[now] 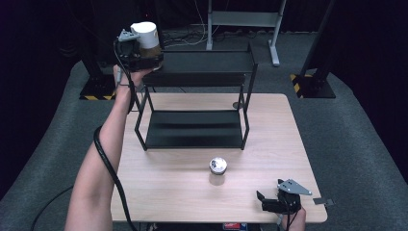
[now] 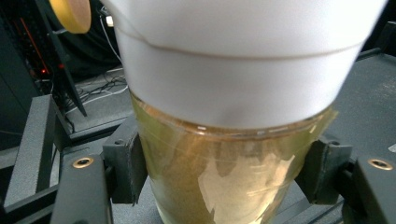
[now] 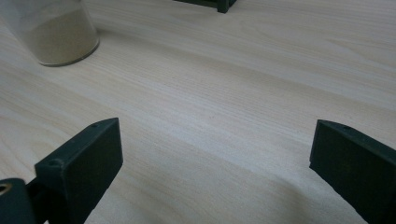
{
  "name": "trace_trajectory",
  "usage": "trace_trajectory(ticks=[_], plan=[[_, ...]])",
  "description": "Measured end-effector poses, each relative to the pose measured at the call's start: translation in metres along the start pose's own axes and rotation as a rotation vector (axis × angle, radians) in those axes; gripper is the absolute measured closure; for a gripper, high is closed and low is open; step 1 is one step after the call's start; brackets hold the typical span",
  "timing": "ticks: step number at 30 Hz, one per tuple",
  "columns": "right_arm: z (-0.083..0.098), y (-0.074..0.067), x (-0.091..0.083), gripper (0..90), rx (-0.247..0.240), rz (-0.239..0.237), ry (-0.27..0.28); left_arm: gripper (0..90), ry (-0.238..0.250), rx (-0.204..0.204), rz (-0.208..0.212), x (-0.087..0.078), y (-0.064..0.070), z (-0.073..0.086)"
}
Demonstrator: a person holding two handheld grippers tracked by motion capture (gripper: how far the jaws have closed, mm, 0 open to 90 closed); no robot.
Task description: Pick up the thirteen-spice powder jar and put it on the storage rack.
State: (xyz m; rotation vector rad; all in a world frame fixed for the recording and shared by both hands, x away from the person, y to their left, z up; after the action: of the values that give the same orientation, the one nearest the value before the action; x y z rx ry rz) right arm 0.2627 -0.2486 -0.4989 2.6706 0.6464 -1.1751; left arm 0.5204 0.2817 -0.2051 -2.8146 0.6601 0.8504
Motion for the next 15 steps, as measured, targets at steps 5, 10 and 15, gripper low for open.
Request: trace_trajectory(ticks=[5,10,15], plan=[[0.0,0.0,0.0,1.8,0.0,-0.001,0.002,22.4,-0.052,-0.005,0.01,-0.006,-0.002,-0.004],[0.001,0.0,0.0,1.8,0.001,-0.003,0.005,10.8,-0.114,0.034,0.007,-0.017,0.005,-0.007],[0.001,0.0,0.0,1.8,0.0,-0.001,0.005,2.4,-0.162,0.11,-0.017,-0.031,0.017,-0.003]])
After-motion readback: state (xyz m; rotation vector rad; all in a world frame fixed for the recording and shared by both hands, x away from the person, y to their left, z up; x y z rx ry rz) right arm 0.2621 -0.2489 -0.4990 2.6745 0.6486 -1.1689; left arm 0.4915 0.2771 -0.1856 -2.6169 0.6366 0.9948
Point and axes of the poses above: each handheld gripper's, and its own axes: x roughly forward along the jaws, z roughly out of its underside, y roughly to its right, the point moved 8 cm from there along x, roughly forward along the jaws, and after that the axes turned 15 degrees about -y, right-handed, at the moved point
